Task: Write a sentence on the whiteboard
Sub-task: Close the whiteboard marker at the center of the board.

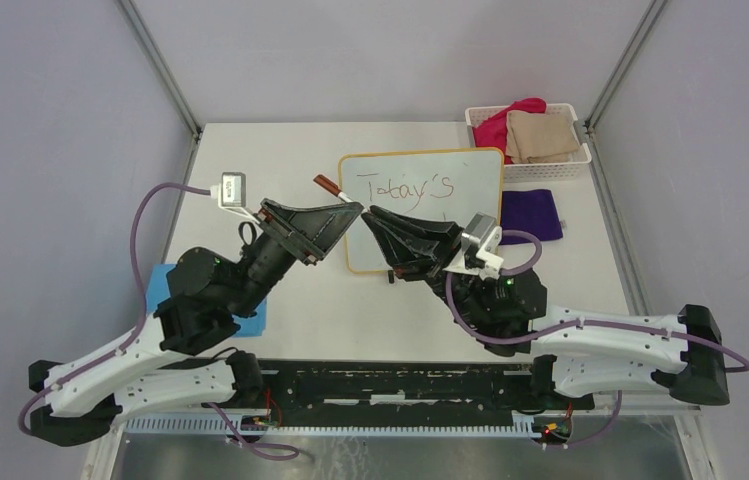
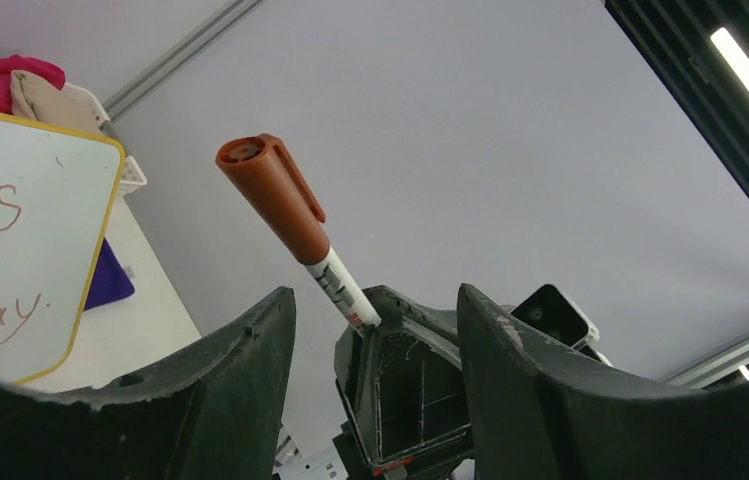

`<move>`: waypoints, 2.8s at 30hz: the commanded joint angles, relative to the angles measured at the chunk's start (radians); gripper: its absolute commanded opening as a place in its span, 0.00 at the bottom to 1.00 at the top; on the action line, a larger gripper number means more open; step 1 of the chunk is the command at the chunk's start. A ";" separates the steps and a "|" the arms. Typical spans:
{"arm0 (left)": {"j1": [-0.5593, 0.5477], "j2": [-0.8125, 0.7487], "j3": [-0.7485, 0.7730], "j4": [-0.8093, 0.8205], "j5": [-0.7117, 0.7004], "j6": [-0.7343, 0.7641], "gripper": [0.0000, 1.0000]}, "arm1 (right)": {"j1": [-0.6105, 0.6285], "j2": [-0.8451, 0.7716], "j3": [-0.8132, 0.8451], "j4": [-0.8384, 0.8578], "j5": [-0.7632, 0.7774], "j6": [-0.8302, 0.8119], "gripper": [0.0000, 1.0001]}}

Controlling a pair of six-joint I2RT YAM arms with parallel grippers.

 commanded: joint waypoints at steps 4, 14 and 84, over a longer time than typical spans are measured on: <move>-0.006 -0.055 0.001 0.034 -0.024 0.080 0.68 | -0.001 -0.050 -0.022 0.018 -0.020 0.010 0.00; -0.006 -0.038 0.031 0.004 -0.050 0.104 0.66 | 0.000 -0.082 -0.052 0.046 -0.074 0.044 0.00; -0.007 -0.005 -0.029 0.025 0.002 0.080 0.66 | -0.004 -0.129 -0.076 -0.022 -0.043 0.015 0.00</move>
